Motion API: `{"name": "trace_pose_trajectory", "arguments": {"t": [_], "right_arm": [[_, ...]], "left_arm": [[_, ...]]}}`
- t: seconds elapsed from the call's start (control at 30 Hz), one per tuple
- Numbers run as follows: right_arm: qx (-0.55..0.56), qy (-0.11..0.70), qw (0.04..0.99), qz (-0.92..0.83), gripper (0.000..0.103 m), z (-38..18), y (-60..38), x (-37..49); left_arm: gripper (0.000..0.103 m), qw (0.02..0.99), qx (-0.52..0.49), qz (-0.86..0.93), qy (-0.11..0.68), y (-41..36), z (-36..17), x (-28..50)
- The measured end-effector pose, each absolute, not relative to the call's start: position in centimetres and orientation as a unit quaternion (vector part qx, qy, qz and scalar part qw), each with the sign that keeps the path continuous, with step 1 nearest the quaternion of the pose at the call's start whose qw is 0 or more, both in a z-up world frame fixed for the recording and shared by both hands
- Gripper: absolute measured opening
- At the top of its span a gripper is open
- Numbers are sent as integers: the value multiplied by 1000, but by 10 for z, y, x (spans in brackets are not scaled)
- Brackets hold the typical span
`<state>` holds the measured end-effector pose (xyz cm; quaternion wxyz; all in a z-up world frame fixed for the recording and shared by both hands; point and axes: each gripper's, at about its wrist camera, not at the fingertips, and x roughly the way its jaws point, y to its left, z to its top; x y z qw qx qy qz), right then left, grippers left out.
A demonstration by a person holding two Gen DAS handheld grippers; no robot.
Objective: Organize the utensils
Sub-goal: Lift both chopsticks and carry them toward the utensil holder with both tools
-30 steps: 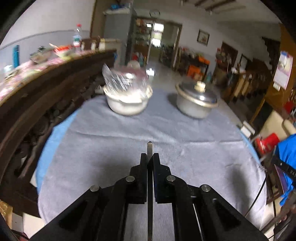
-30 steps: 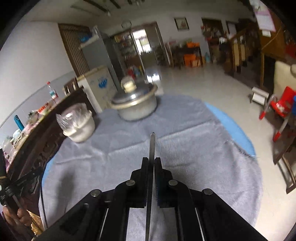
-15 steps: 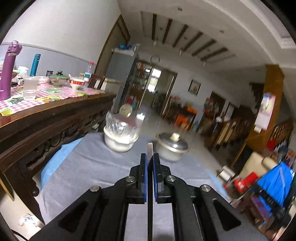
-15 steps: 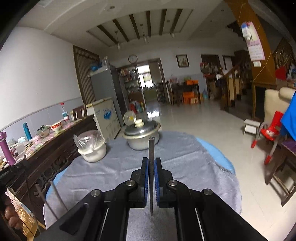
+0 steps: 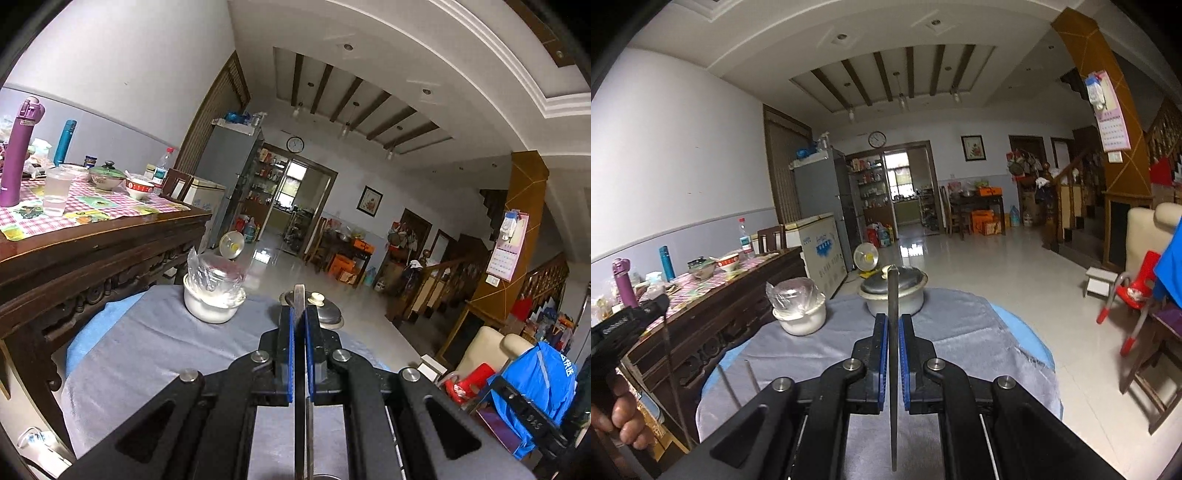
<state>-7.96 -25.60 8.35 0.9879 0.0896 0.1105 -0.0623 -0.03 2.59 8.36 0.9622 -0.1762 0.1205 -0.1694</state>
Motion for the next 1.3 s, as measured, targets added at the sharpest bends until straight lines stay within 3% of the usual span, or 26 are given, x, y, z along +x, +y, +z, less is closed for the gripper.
{"name": "trace_pose_trajectory", "arguments": {"t": [0.47,1.3], "right_arm": [[68,75,995,-25,7,117,-235,-103],[75,67,994,43,7,122,-204,-96]], "left_arm": [[5,967,-183,-155,87,13,90,-11],[6,977,-142,-140,78,-25,87,3]]}}
